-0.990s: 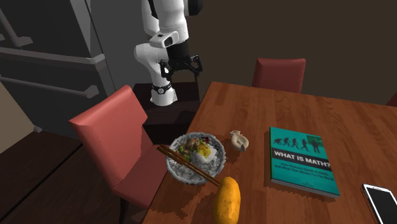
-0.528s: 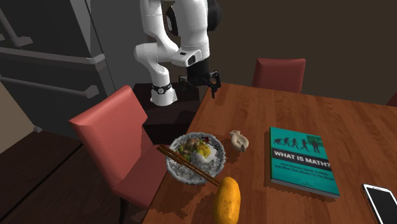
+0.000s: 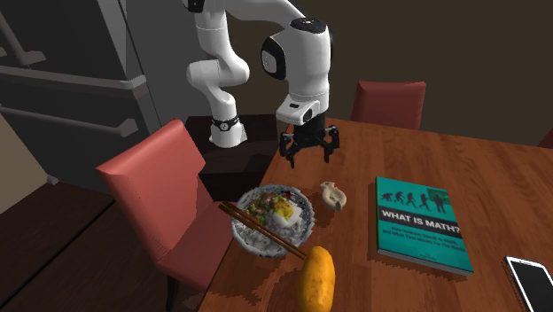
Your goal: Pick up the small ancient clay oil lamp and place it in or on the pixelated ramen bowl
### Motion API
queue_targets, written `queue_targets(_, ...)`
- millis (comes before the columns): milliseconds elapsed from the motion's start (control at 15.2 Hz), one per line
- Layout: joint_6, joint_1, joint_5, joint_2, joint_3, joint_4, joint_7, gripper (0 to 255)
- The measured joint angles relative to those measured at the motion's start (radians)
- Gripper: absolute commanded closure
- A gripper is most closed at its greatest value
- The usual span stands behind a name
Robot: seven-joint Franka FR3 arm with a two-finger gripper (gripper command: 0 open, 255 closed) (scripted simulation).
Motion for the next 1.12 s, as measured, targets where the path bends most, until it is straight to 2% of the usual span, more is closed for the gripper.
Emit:
queue_targets(396,-0.009,0.079,-0.107,0.245,0.000,0.238,0.092,0)
queue_targets(1122,0.065,0.097,-0.134,0.314,-0.009,0.229,0.111,0)
